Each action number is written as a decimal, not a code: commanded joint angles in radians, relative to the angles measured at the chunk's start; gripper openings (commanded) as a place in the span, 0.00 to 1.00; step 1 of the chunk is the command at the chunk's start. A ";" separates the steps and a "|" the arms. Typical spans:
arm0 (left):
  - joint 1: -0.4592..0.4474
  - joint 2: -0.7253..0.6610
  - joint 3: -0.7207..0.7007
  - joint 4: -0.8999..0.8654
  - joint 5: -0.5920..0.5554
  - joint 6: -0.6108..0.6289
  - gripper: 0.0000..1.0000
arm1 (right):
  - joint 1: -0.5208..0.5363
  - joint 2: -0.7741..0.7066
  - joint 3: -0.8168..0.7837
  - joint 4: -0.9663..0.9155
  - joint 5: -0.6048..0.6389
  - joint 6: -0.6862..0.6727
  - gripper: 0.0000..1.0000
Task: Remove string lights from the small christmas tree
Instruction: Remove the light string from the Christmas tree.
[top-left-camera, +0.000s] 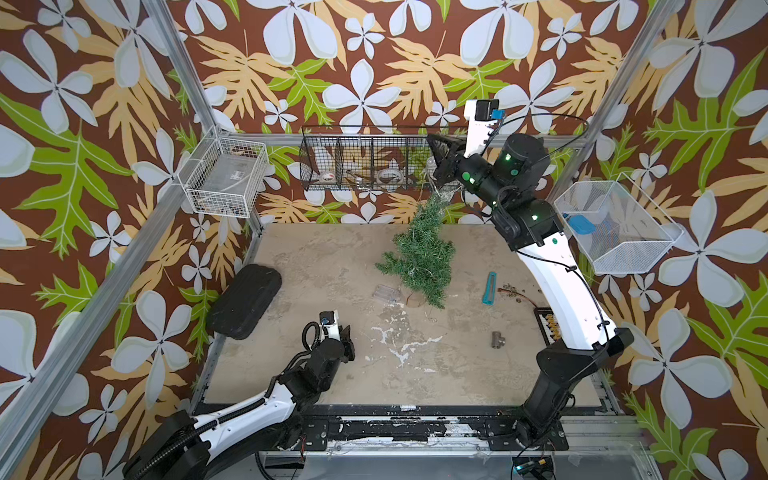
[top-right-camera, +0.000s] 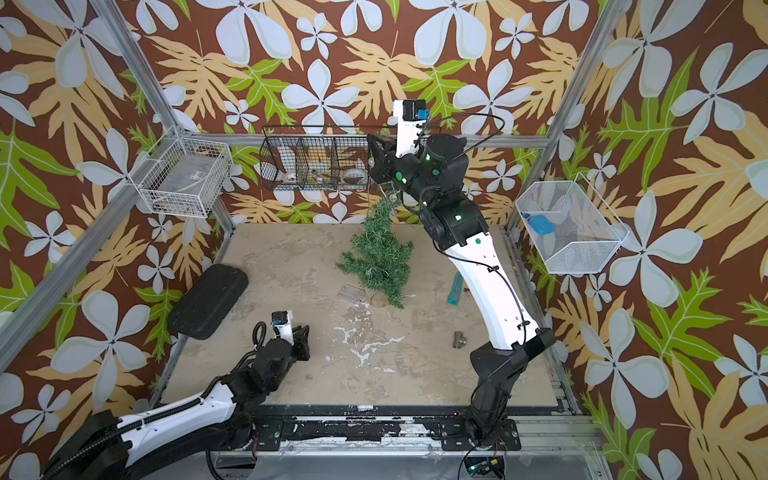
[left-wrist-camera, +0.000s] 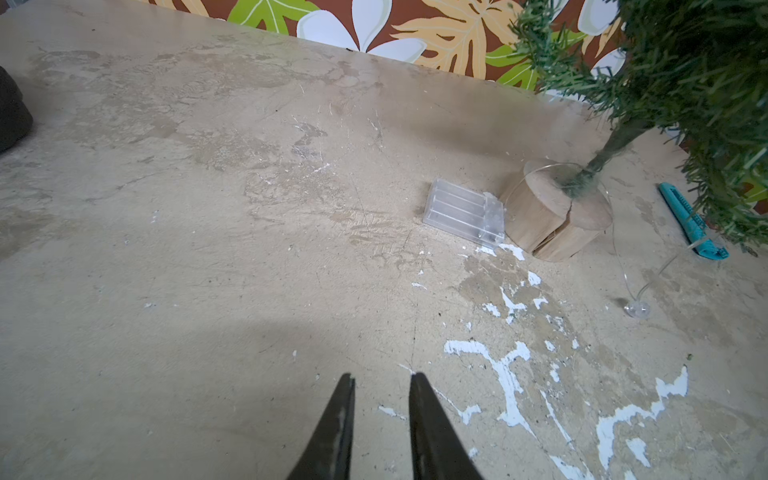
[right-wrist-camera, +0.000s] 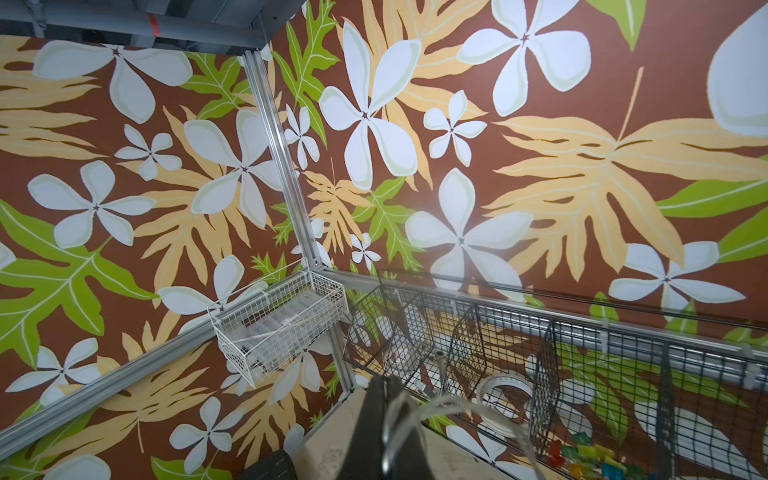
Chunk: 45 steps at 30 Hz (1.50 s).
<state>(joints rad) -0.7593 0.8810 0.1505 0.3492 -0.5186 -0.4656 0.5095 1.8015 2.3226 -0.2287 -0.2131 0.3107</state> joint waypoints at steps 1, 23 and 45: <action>0.000 -0.001 0.001 0.020 -0.006 0.010 0.26 | 0.009 0.018 0.033 0.046 -0.010 -0.008 0.00; 0.000 -0.003 0.000 0.020 -0.009 0.013 0.24 | 0.102 0.148 0.124 0.220 -0.182 0.012 0.00; 0.000 -0.016 -0.011 0.026 -0.034 0.015 0.24 | 0.201 -0.381 -0.614 0.164 -0.052 -0.138 0.00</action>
<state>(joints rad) -0.7593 0.8646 0.1425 0.3553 -0.5266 -0.4614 0.7113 1.4712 1.7638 -0.0956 -0.3229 0.2043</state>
